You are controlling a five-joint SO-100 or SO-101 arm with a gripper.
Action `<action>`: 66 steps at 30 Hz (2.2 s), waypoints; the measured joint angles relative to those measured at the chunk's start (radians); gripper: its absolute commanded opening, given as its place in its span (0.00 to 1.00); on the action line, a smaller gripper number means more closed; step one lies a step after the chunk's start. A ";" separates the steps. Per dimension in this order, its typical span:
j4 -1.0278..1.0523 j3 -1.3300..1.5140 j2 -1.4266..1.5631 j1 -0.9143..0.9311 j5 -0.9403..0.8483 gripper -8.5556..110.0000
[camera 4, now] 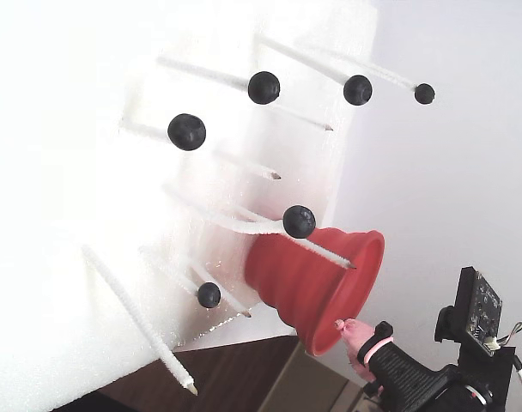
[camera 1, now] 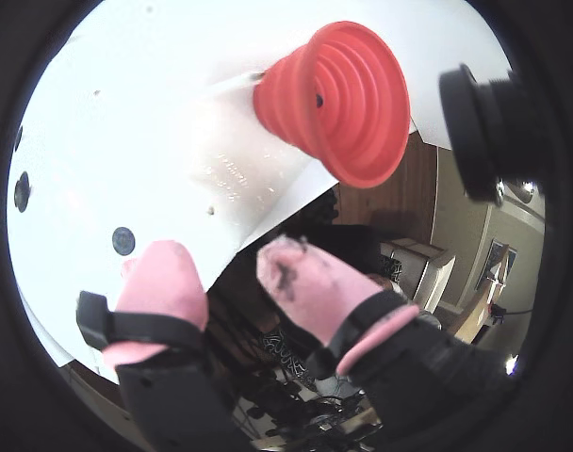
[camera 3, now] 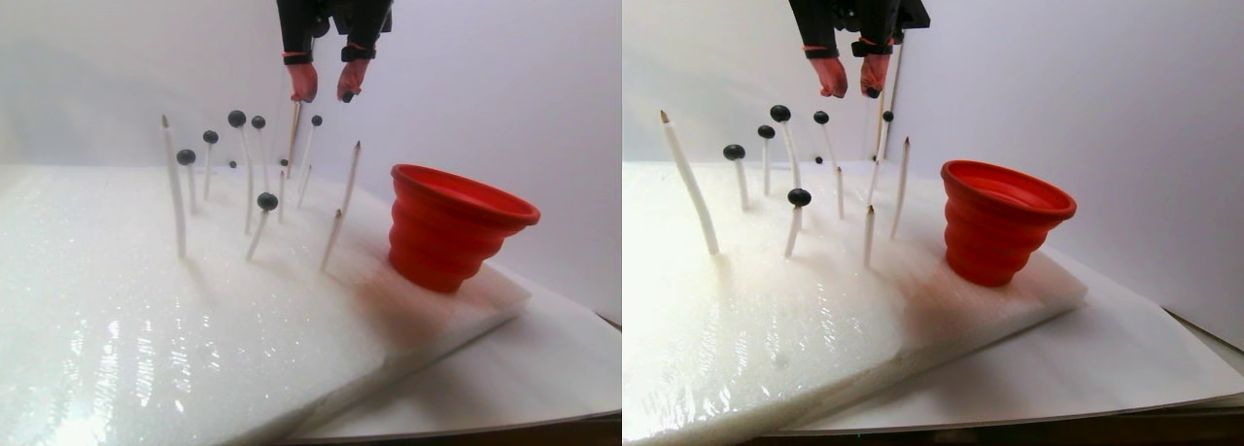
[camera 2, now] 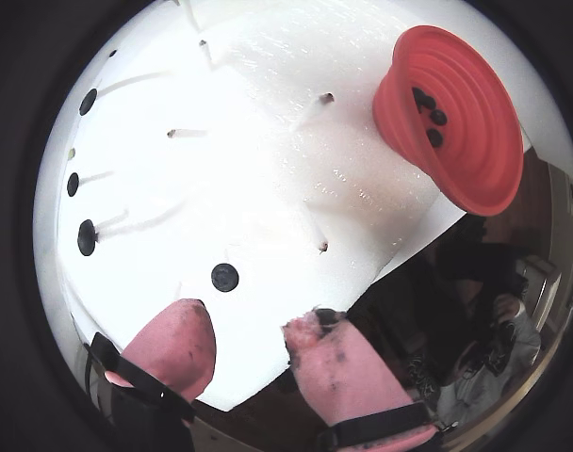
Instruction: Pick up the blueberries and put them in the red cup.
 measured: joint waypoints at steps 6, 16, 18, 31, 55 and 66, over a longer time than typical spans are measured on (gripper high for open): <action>-0.003 0.000 0.000 -0.040 0.032 0.19; -0.054 0.006 -0.058 -0.078 0.063 0.19; -0.064 0.023 -0.072 -0.087 0.063 0.19; -0.155 0.051 -0.160 -0.115 0.077 0.19; -0.295 0.054 -0.337 -0.160 0.100 0.21; -0.356 0.054 -0.411 -0.161 0.100 0.21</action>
